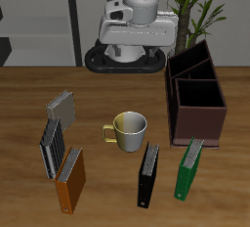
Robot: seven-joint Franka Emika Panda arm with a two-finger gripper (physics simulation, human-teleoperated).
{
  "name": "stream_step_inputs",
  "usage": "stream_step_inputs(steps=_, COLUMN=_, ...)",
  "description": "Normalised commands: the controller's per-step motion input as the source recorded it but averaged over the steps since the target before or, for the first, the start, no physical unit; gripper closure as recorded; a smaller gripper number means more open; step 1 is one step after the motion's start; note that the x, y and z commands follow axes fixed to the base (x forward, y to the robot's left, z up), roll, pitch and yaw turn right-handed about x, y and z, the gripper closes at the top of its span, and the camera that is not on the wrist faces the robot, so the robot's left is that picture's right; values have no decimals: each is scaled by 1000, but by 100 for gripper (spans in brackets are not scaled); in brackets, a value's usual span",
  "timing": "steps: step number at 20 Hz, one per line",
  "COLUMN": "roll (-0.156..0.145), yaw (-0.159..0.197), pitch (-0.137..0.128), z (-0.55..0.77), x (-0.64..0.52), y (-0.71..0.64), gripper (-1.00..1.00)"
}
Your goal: Place the green book into the left desk caddy's left compartment
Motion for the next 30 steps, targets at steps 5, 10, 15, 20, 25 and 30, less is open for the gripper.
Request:
stream_step_inputs(steps=5, roll=-4, yaw=-15, pitch=-22, z=69, x=229, y=316, gripper=-100)
stream_step_inputs(steps=10, roll=-11, yaw=-11, pitch=-9, z=50, x=242, y=319, gripper=-100)
stream_step_inputs(steps=15, roll=-16, yaw=-29, pitch=-25, z=170, x=409, y=471, gripper=-100)
stream_step_inputs(steps=20, roll=-16, yaw=-28, pitch=-5, z=96, x=503, y=256, gripper=-100)
stream_step_inputs(steps=25, roll=12, yaw=-2, pitch=13, z=0, x=376, y=158, gripper=-100)
stream_step_inputs(steps=30, roll=-25, yaw=-41, pitch=-1, z=-45, x=419, y=76, gripper=-100)
